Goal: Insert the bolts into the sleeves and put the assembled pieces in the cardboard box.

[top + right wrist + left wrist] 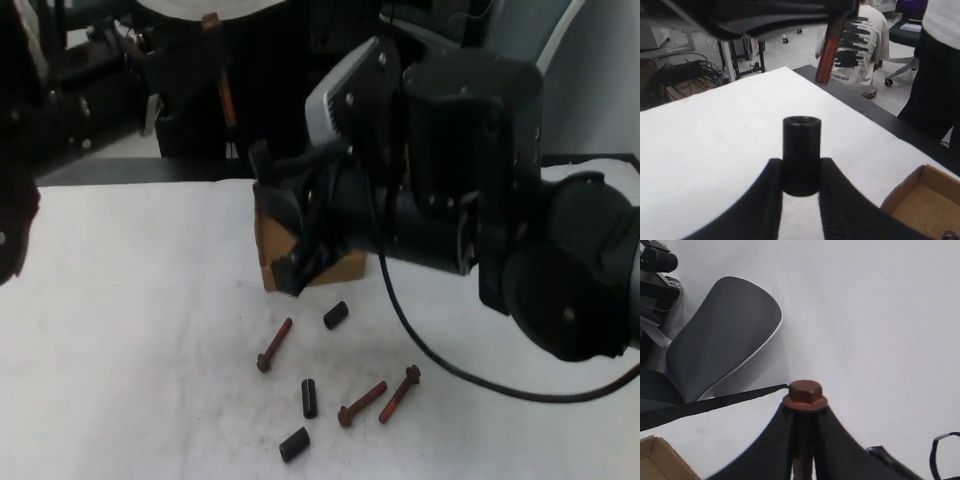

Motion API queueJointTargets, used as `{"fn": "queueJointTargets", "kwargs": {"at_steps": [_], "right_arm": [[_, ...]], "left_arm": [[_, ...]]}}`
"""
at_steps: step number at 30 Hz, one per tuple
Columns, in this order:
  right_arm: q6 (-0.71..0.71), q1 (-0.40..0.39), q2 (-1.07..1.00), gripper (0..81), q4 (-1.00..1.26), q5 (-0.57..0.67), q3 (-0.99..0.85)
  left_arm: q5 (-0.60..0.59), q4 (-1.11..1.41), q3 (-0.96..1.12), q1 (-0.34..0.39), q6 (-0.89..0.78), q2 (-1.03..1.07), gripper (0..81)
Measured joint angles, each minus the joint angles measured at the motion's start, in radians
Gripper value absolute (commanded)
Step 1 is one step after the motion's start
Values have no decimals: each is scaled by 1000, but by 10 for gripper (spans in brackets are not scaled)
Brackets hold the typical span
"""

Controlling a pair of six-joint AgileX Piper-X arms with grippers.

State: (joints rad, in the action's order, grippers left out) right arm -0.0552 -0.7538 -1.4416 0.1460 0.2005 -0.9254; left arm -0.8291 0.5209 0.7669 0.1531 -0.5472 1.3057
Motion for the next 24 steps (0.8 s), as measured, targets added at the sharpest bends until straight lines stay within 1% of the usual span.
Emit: {"fn": "queueJointTargets", "kwargs": {"at_steps": [5,8,13,19,24], "right_arm": [[0,-3,0,8,-35,-9,12],[0,-3,0,8,-35,-18,12],[0,-3,0,8,-20,-47,12],[0,-3,0,8,61,-51,12],[0,-3,0,8,78,-62,12]], "left_arm": [[3,103,0,23,-61,0,0],[3,141,0,24,-94,0,0],[-5,152,0,24,-146,0,0],[-7,152,0,24,-157,0,0],[-24,152,0,24,-171,0,0]]}}
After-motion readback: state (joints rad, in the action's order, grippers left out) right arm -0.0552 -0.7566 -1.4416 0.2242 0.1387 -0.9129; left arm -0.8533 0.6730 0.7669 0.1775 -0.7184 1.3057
